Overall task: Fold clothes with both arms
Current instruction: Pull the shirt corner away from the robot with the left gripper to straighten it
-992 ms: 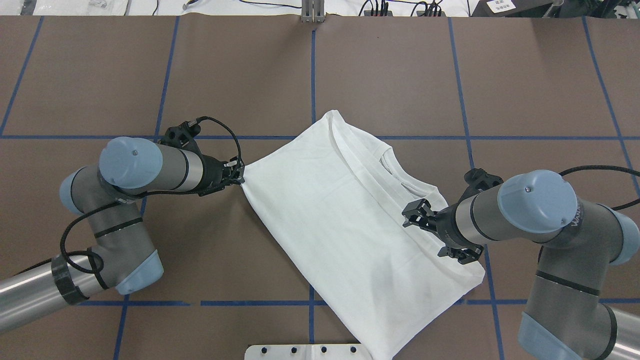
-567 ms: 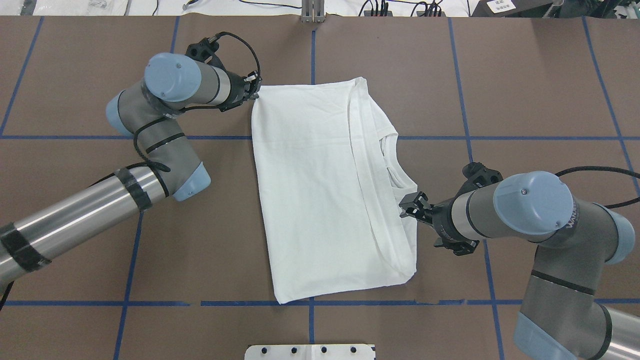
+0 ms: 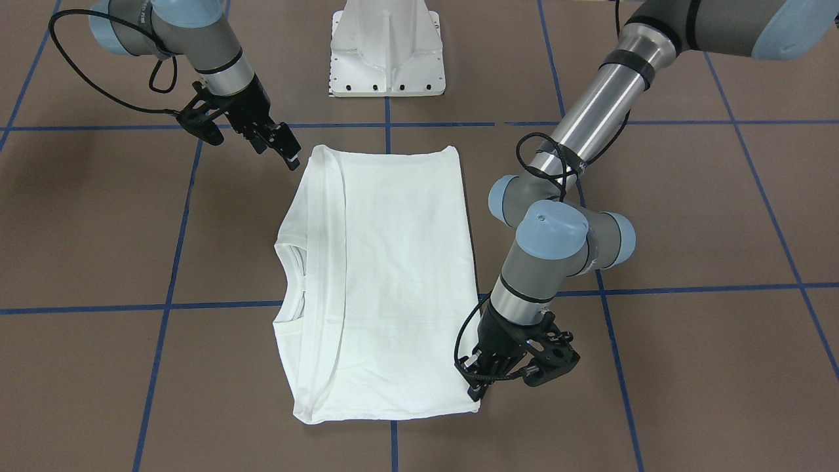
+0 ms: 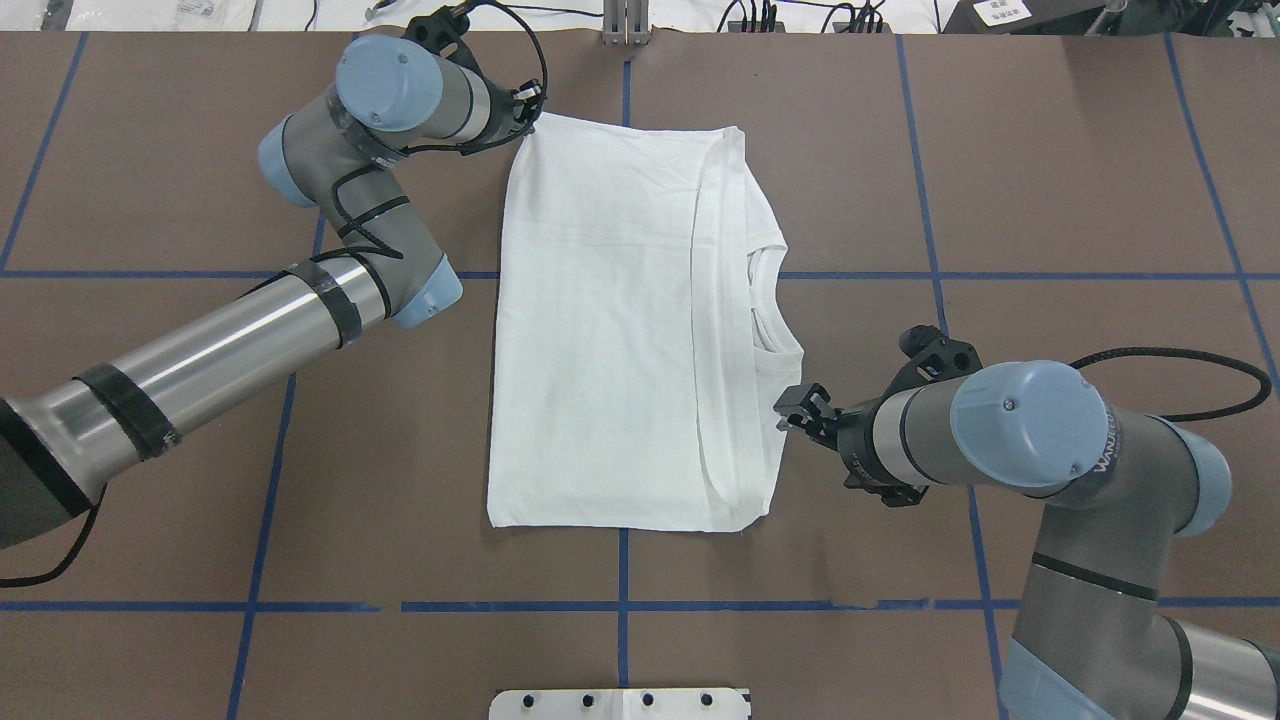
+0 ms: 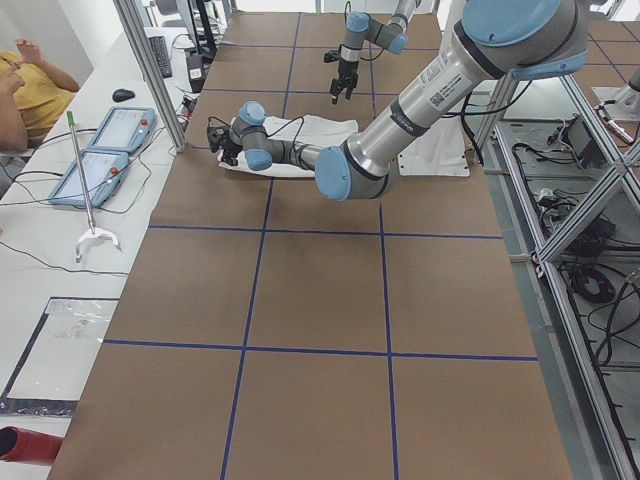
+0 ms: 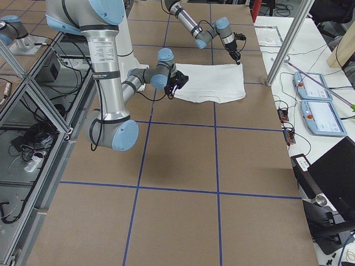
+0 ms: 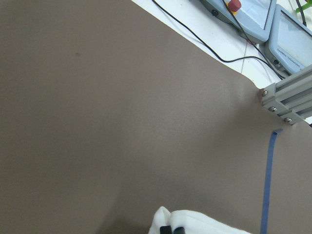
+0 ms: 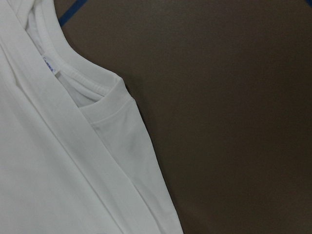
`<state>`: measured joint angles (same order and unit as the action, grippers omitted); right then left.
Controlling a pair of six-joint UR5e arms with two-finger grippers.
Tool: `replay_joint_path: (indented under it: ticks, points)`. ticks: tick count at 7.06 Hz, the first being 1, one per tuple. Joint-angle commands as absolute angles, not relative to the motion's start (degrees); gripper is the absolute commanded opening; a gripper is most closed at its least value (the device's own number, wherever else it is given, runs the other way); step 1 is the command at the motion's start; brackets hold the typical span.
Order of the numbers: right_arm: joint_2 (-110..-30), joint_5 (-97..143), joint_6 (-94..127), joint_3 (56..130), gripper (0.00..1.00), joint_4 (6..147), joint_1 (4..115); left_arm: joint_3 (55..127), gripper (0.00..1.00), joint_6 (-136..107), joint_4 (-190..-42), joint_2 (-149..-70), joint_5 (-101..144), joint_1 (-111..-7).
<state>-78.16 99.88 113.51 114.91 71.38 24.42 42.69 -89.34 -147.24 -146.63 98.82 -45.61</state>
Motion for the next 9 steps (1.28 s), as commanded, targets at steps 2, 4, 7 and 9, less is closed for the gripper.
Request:
replay_joint_path:
  ticks: [2, 4, 7, 9]
  points:
    - [-72.88, 97.13, 112.07, 109.79, 1.00, 71.72, 21.46, 42.16, 0.61, -82.56, -149.06, -147.31, 99.40, -47.62]
    - [-67.79, 97.12, 98.26, 107.84, 1.00, 78.86, 20.57, 58.03, 0.62, -79.66, -148.97, -133.92, 107.70, -51.92]
    - [-58.56, 94.15, 76.26, 107.41, 1.00, 99.09, 18.38, 61.35, 0.62, -79.10, -148.88, -131.31, 109.34, -52.73]
    - [-55.65, 90.71, 69.39, 102.42, 1.00, 100.63, 16.70, 61.44, 0.62, -79.10, -149.06, -130.69, 109.34, -52.73]
